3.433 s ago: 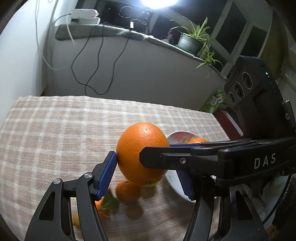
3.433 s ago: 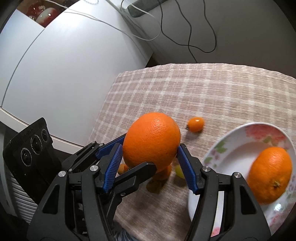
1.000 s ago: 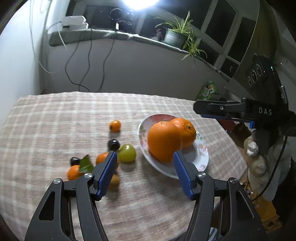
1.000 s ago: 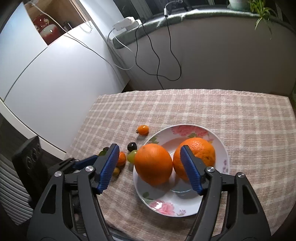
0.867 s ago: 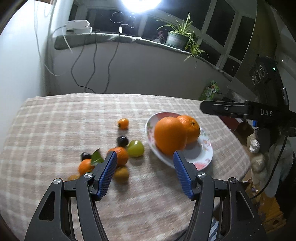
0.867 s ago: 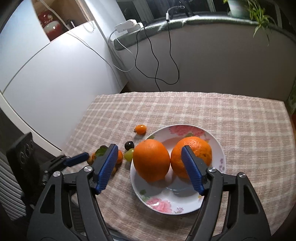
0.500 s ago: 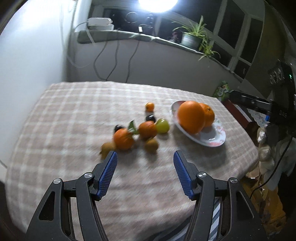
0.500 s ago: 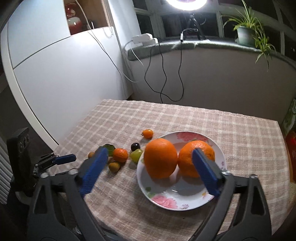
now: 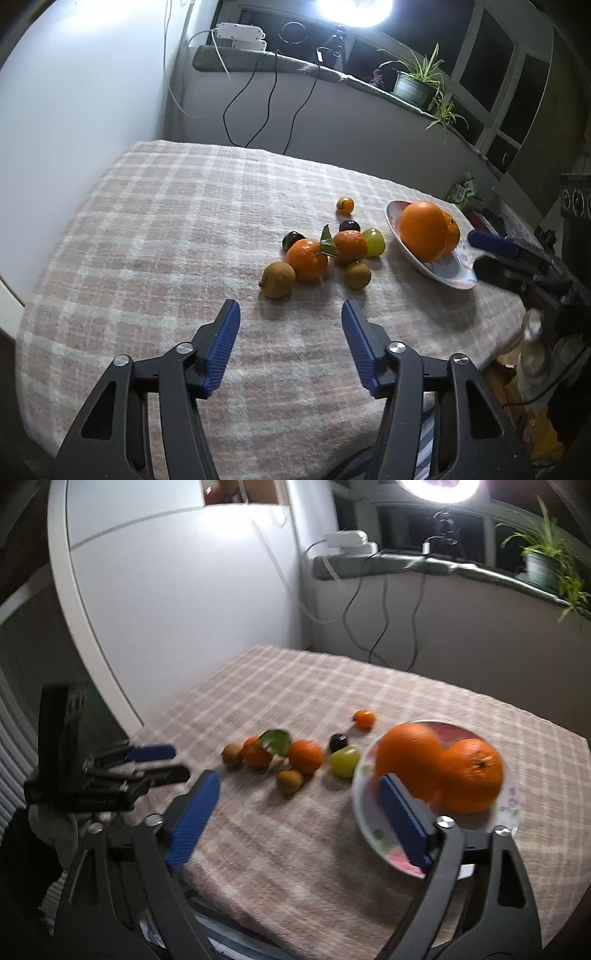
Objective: Organize fruits
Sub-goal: 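Withdraw the right gripper from the plate toward the fruit pile, then close the left gripper on a brown round fruit while the right gripper grasps another brown fruit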
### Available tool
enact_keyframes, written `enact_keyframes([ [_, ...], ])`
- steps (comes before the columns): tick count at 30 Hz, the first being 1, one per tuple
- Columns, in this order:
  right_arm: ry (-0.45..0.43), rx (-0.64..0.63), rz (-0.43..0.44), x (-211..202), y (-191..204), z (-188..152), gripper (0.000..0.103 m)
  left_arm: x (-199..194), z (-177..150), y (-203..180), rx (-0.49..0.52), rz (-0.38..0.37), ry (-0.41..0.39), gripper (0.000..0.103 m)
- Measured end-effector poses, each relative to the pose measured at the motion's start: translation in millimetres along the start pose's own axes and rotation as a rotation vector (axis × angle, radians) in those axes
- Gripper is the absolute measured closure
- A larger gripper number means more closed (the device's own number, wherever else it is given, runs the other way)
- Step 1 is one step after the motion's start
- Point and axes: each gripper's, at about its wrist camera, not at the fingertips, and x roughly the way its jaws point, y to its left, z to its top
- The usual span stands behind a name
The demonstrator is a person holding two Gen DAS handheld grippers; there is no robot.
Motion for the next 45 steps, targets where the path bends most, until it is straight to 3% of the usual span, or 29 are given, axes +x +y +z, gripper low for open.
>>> enact_keyframes([
  [5,0.065,0.001,0.009,28.2,7.4,-3.6,0.037,15.1,4.0,7.4,-0.015,-0.023,0.018,0.058],
  [13,0.125,-0.078,-0.034,64.6,23.9,-5.9,0.053,35.5,9.8,13.6,-0.004,-0.028,0.043,0.062],
  [36,0.210,0.020,-0.033,111.9,2.5,-4.9,0.063,62.3,17.2,13.6,0.023,-0.029,0.082,0.062],
  [43,0.223,0.015,-0.031,117.0,3.0,-3.4,0.063,64.7,18.1,13.8,0.027,-0.031,0.089,0.065],
  [45,0.225,0.012,-0.031,118.7,3.3,-3.2,0.063,66.4,18.5,13.7,0.027,-0.031,0.091,0.070],
])
